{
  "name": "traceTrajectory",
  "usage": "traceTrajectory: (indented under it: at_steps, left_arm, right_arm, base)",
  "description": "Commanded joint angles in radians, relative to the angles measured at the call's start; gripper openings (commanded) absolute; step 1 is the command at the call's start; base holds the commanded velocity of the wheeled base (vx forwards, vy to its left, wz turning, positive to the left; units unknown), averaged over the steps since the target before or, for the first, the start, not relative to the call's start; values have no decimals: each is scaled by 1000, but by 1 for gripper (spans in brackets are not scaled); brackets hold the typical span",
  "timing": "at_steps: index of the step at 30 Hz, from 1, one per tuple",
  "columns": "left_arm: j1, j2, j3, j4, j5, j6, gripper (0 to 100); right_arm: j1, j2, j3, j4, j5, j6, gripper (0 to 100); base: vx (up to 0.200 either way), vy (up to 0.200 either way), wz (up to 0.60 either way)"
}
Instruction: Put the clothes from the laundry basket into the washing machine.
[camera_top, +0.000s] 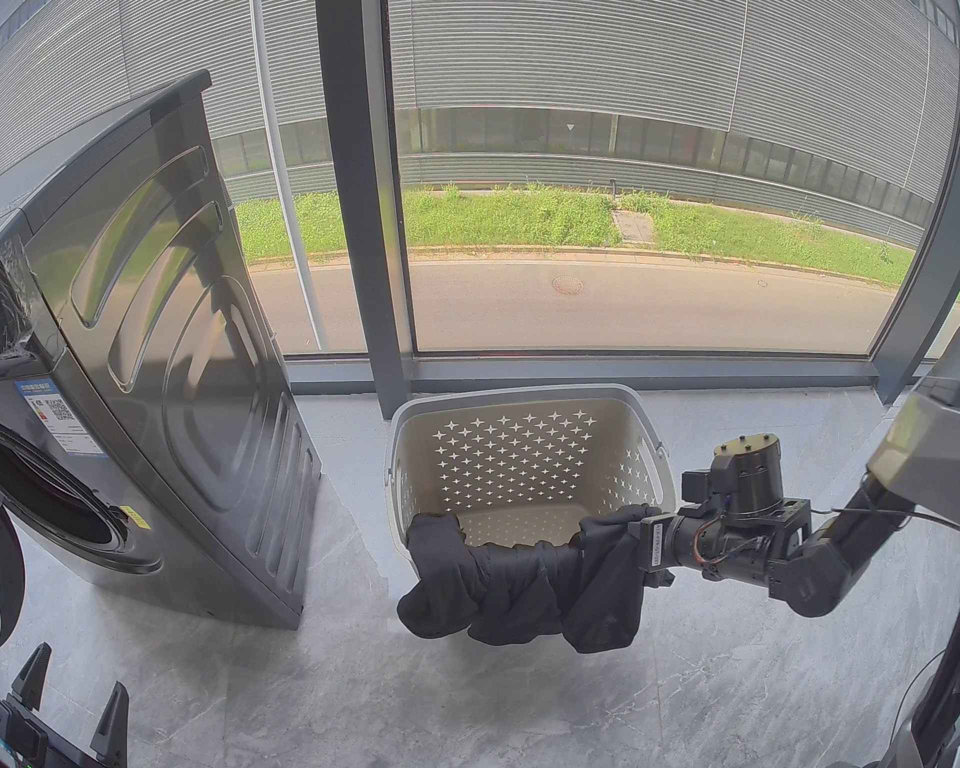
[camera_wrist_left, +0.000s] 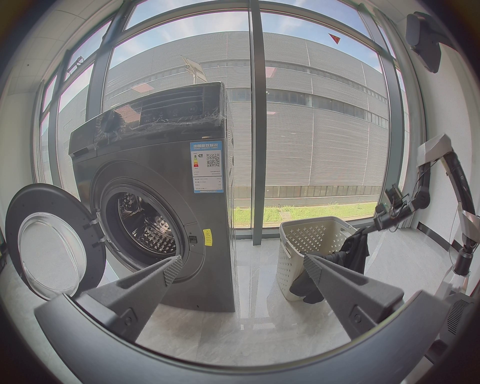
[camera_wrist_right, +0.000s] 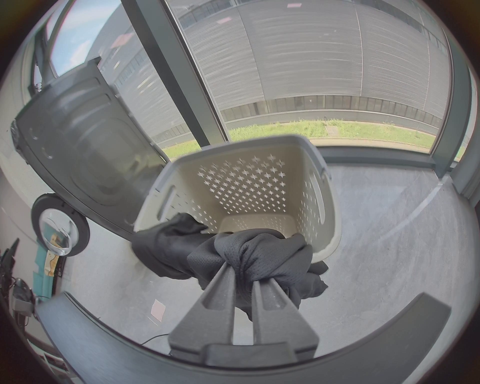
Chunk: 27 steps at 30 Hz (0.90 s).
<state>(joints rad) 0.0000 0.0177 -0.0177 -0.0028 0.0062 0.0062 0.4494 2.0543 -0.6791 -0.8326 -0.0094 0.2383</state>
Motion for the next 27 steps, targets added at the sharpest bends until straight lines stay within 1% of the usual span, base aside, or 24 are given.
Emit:
traceTrajectory:
  at_steps: [1, 2, 4, 6, 8, 10, 13, 16, 18, 20, 24, 27]
  left_arm:
    - [0, -16, 15, 0, 0, 0, 100]
    - [0, -16, 15, 0, 0, 0, 100]
    - [0, -16, 16, 1, 0, 0, 100]
    - [0, -16, 15, 0, 0, -5, 100]
    - [0, -15, 15, 0, 0, -6, 100]
    - [0, -15, 15, 0, 0, -6, 100]
    - [0, -15, 15, 0, -2, -9, 100]
    - [0, -15, 15, 0, -2, -11, 100]
    - [0, -15, 15, 1, 0, -6, 100]
    - [0, -15, 15, 0, 3, -11, 100]
    - [0, -16, 15, 0, 11, -15, 100]
    - [0, -15, 15, 1, 8, -9, 100]
  right_arm:
    - [88, -296, 122, -7, -6, 10, 0]
    - [129, -391, 158, -23, -9, 10, 0]
    - [166, -471, 182, -42, -18, 7, 0]
    - [209, -552, 194, -59, -43, 4, 0]
    - [229, -611, 194, -60, -58, -2, 0]
    - [232, -643, 188, -59, -64, -2, 0]
    - [209, -698, 201, -57, -66, -7, 0]
    - [161, -712, 230, -60, -66, -13, 0]
    - [143, -723, 247, -60, -66, -19, 0]
    - [127, -726, 254, -63, -66, -34, 0]
    - [94, -726, 254, -99, -67, -47, 0]
    - [71, -724, 257, -132, -67, -51, 0]
  base:
    - [0, 0, 0]
    - [0, 0, 0]
    - [0, 0, 0]
    - [0, 0, 0]
    - [0, 0, 0]
    - [0, 0, 0]
    - [0, 0, 0]
    - [0, 0, 0]
    - [0, 0, 0]
    - [0, 0, 0]
    - [0, 0, 0]
    - [0, 0, 0]
